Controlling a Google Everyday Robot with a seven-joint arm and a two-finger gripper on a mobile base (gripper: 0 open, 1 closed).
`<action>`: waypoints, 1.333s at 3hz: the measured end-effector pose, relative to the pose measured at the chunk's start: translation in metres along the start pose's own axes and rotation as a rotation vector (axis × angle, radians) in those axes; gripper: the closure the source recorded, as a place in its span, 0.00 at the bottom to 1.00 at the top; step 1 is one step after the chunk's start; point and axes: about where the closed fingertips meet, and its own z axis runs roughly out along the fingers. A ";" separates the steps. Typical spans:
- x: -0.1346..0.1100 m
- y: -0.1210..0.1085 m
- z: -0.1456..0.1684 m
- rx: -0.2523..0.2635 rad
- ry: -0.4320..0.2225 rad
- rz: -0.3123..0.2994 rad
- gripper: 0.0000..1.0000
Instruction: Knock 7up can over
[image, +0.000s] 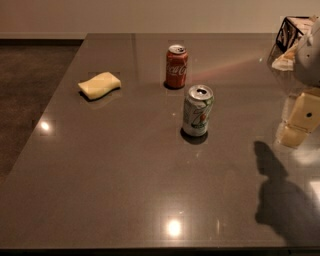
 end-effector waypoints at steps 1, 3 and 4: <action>-0.001 -0.001 -0.001 0.001 -0.004 0.001 0.00; -0.043 -0.020 0.039 -0.023 -0.166 0.029 0.00; -0.069 -0.032 0.065 -0.036 -0.279 0.061 0.00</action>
Offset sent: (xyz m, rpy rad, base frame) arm 0.0420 0.0409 -0.0235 0.1727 -0.0044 0.0204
